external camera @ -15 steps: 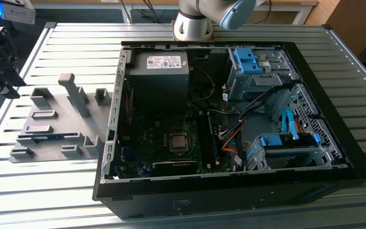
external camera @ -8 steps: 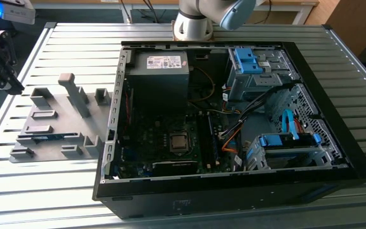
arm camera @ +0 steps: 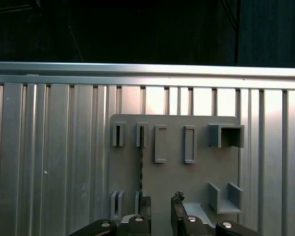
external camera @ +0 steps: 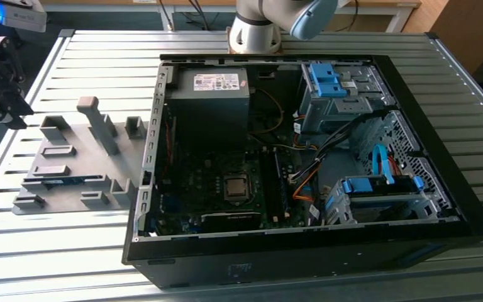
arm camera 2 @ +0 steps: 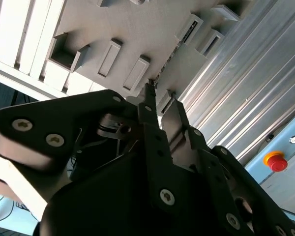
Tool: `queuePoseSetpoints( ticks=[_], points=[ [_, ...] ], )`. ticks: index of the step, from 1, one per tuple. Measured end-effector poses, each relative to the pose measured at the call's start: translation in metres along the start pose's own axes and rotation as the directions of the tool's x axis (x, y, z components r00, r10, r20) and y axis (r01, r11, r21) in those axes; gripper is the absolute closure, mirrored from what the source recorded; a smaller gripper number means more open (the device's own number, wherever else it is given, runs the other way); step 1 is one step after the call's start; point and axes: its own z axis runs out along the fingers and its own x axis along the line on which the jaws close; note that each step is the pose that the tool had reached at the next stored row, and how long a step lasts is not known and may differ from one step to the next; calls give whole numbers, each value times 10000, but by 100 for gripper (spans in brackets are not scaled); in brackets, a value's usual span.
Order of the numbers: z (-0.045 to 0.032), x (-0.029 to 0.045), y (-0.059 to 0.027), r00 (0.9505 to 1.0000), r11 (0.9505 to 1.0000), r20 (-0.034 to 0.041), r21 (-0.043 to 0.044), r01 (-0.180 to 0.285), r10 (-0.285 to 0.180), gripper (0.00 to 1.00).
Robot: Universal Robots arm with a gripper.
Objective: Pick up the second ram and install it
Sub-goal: 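Pick up the second ram and move it above second insertion slot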
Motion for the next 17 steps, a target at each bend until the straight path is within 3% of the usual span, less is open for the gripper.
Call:
queuePoseSetpoints(
  ticks=[3, 4, 9, 13, 17],
  points=[
    [0, 0, 0, 10000, 10000, 0, -1, 0, 0, 64],
    [0, 0, 0, 10000, 10000, -1, -1, 0, 0, 57],
    [1, 0, 0, 10000, 10000, 0, 0, 0, 0, 58],
    [1, 0, 0, 10000, 10000, 0, 0, 0, 0, 82],
    [2, 0, 0, 10000, 10000, 0, -1, 0, 0, 89]
  ],
)
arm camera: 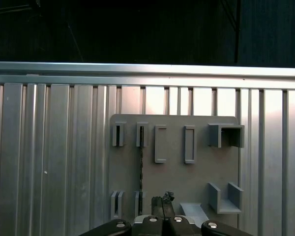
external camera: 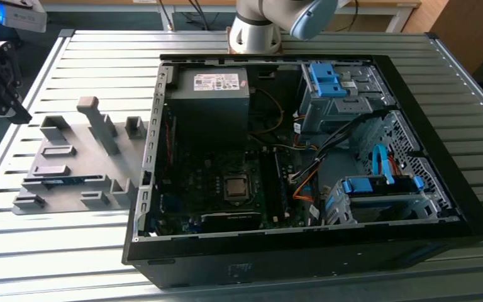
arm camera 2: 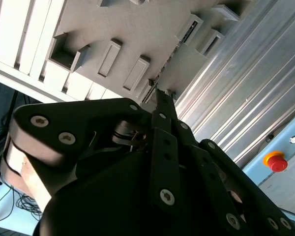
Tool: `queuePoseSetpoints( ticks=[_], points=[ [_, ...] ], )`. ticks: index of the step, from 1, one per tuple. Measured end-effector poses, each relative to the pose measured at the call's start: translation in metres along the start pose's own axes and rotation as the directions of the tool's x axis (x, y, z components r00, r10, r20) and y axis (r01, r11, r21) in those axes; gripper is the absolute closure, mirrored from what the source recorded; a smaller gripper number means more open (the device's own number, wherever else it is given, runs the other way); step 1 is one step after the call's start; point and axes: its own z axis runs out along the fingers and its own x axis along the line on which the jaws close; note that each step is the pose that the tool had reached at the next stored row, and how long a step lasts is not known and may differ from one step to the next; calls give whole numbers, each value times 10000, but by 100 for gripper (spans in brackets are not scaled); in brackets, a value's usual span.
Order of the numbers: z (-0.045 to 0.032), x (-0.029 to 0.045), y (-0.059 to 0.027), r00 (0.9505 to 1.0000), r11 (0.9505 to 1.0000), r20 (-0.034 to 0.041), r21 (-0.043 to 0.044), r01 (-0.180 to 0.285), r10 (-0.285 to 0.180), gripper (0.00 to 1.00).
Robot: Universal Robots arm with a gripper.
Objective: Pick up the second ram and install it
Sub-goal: 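Pick up the second ram and move it above second insertion slot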
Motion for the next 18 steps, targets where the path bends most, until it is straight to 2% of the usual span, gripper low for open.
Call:
queuePoseSetpoints(
  ticks=[6, 13, 14, 18],
  points=[
    [9, -2, 0, 9997, 9997, 1, 3, -243, 243, 89],
    [11, -2, 0, 9997, 9997, 2, 4, -254, 254, 89],
    [15, -2, 0, 9997, 9997, 3, 6, -254, 254, 82],
    [24, -2, 0, 9997, 9997, 0, 3, -254, 254, 82]
  ],
)
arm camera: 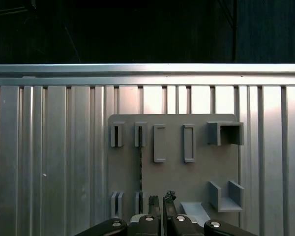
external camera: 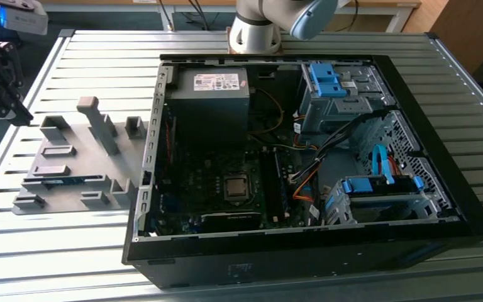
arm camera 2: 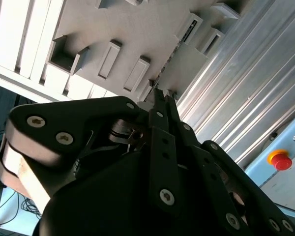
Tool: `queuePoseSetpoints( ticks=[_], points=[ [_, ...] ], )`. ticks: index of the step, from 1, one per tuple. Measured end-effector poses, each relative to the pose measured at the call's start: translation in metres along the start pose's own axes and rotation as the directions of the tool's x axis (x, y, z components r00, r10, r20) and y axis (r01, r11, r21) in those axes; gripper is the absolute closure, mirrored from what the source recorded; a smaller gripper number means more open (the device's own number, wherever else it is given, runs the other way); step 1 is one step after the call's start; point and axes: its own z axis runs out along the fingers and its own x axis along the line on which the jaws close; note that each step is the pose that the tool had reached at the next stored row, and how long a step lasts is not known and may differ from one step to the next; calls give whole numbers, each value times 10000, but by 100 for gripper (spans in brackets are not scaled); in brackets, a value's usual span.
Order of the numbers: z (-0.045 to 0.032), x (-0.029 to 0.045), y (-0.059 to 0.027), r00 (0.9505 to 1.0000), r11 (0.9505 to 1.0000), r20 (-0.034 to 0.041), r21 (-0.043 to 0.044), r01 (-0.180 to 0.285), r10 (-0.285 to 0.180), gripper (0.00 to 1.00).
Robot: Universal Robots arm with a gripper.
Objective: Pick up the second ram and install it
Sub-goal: 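Pick up the second ram and move it above second insertion slot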
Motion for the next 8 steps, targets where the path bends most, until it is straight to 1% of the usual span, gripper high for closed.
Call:
queuePoseSetpoints(
  ticks=[5, 6, 8],
  points=[
    [19, 0, 3, 10000, 10000, 2, 2, 0, 0, 81],
    [22, 0, 8, 10000, 10000, 1, 1, -1, 1, 75],
    [30, 1, 18, 10000, 10000, 1, 2, 0, 0, 75]
  ],
)
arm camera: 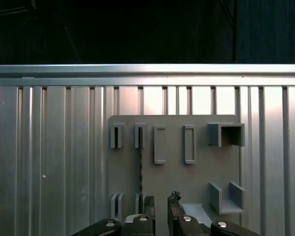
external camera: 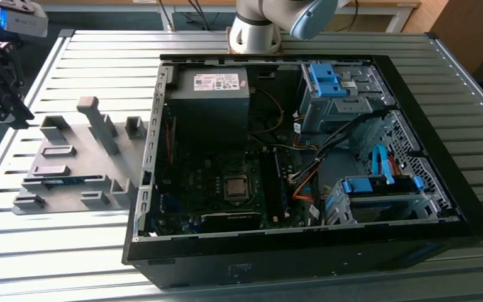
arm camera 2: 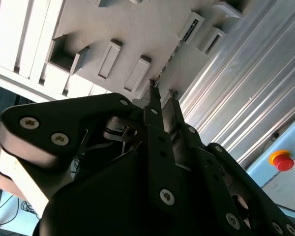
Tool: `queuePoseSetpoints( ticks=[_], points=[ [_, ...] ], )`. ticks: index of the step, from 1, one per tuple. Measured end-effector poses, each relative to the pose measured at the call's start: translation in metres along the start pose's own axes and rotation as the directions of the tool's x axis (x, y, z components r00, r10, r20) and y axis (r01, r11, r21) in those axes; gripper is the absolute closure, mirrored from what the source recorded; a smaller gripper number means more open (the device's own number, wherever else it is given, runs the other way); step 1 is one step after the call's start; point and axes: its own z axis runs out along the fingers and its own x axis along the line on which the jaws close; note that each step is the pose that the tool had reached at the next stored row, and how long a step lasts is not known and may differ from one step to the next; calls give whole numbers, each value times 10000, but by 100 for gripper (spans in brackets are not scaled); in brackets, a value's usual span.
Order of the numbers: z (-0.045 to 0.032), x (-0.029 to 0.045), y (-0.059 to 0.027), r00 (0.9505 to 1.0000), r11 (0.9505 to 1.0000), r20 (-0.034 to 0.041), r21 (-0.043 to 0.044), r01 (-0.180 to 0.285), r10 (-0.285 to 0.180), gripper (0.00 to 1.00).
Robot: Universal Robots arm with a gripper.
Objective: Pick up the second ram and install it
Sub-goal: 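Pick up the second ram and move it above second insertion slot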
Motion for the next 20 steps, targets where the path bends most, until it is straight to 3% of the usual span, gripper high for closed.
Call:
queuePoseSetpoints(
  ticks=[20],
  points=[
    [60, 2, 55, 10000, 10000, 0, 0, 0, 0, 75]
  ],
)
